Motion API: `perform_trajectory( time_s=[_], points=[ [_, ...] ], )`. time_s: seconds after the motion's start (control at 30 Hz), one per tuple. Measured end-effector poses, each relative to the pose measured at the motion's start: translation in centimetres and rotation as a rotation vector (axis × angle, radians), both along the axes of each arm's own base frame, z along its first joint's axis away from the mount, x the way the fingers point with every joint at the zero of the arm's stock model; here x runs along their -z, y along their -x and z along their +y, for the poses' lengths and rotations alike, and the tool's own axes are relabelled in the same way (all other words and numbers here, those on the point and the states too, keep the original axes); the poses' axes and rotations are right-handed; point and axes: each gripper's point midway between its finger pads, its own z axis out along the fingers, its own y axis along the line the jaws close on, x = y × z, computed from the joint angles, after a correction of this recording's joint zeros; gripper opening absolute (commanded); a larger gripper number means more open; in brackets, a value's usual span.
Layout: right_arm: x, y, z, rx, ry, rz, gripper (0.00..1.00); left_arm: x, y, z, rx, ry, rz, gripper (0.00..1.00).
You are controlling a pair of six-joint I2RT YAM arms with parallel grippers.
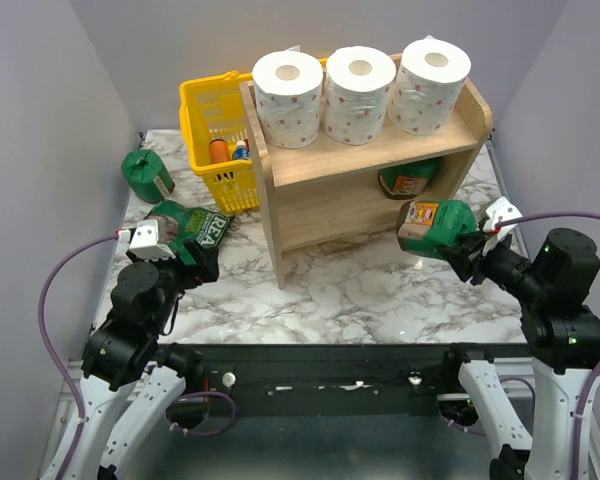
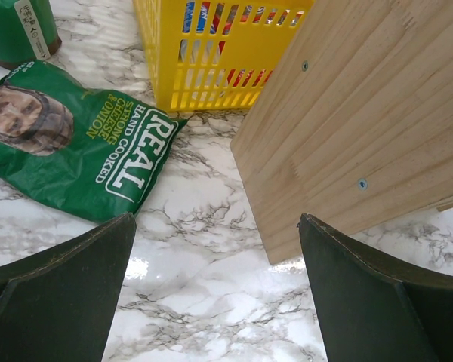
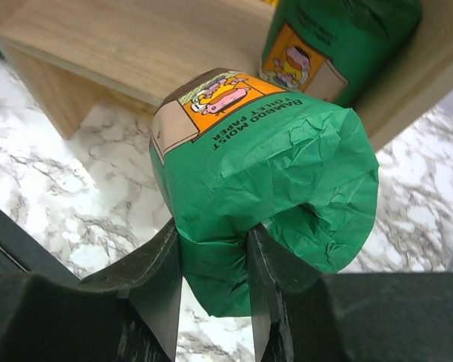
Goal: Place and organize the paper towels onto the shelf
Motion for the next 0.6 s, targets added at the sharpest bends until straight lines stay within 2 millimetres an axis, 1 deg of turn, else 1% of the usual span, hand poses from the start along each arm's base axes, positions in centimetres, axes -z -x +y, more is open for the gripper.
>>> perform_trajectory(
  time_s=[0.2,0.4,0.6],
  points=[
    [-1.9,0.8,1.8,-0.11,-0.024,-0.06,0.26,0.0,0.0,0.0,-0.001,-0.001,0.001,0.99],
    [-1.7,1.0,3.0,-0.183,-0.033,-0.055,0.26,0.1,-0.1,0.0,-0.001,-0.002,0.005,0.99],
    [-1.9,0.6,4.4,-0.254,-0.038,-0.049,0.26,0.1,-0.1,0.0,-0.001,-0.003,0.005,0.99]
  ],
)
